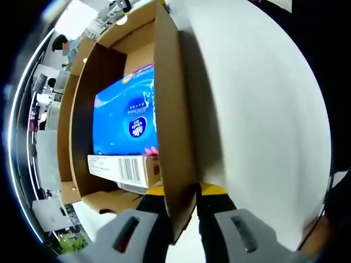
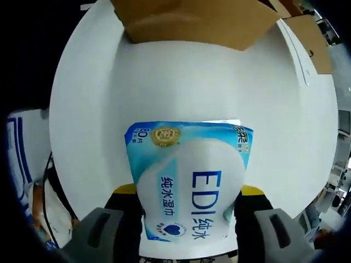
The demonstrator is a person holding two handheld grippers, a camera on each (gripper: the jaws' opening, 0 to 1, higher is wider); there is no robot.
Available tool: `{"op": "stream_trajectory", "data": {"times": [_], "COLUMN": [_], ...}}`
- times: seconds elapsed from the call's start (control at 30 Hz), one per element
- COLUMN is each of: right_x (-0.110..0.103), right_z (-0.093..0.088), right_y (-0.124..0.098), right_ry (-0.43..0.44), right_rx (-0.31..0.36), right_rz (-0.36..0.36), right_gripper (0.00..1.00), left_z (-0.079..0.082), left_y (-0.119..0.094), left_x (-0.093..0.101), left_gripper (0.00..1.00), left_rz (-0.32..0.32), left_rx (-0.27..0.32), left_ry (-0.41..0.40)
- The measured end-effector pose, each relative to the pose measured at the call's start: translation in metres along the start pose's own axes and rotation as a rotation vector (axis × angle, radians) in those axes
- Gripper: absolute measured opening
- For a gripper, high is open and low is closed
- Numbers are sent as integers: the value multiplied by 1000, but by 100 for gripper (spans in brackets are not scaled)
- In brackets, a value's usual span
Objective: Operate the shoe box by opening the lid, removing the specified soft item, and placing it in the target area until the item is outside and the box remains undamaged.
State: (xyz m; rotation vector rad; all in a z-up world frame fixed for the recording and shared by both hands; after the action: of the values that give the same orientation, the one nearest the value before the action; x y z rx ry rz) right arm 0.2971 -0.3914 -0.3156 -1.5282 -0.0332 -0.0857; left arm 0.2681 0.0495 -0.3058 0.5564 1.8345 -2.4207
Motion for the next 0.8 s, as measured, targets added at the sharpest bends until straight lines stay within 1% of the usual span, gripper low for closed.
{"op": "stream_trajectory", "data": {"times": [0.3,0.47,0.7,0.77,0.8], "right_x": [2,1,2,3,2], "right_z": [-3,0,8,15,21], "right_y": [-4,-13,-27,-32,-40], "right_ry": [3,23,40,56,66], "right_rx": [-7,-5,27,55,69], "right_rz": [-16,-49,-79,-101,-120], "right_gripper": [70,69,68,68,68], "left_z": [0,0,1,0,0], "left_y": [0,0,0,0,0], "left_x": [0,0,0,0,0], "left_gripper": [14,14,14,14,14], "left_rz": [1,0,1,1,2], "left_rx": [1,1,2,3,3], "left_ry": [1,4,6,7,10]}}
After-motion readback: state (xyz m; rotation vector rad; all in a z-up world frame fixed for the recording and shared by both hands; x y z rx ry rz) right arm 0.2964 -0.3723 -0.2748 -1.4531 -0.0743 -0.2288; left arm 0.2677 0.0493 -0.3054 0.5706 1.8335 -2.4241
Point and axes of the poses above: the point that each gripper's makers call its tool centre point, and the gripper's own axes: y roughly forward along the fingers, x roughly to its right, z roughly out of its top, the point moved 2 cm from there along -y, roughly backward along the fingers, and after that the axes turned 9 degrees about x, right-handed, at the moved point
